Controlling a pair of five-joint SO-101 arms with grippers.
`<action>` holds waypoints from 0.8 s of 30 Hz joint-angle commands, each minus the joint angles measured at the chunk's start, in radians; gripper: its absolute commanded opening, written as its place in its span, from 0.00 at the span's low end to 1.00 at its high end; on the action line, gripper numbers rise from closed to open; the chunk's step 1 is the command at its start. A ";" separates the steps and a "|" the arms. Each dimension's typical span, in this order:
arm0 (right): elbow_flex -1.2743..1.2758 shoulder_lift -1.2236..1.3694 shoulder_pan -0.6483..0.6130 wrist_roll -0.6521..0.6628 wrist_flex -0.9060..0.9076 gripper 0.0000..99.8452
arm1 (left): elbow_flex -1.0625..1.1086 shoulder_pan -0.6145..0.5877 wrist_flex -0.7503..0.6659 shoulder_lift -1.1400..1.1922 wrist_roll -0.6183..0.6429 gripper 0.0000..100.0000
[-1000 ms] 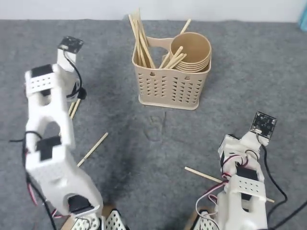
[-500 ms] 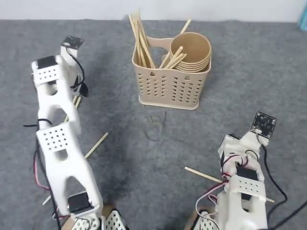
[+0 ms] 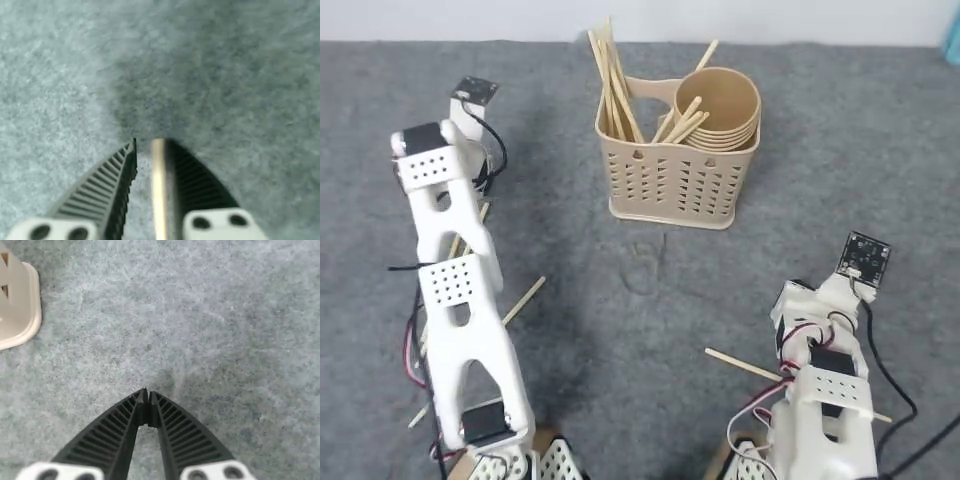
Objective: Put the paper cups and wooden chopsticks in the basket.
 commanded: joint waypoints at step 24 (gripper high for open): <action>-0.031 -0.028 -0.004 0.015 0.001 0.01 | 0.042 -0.161 0.043 -0.287 0.167 0.01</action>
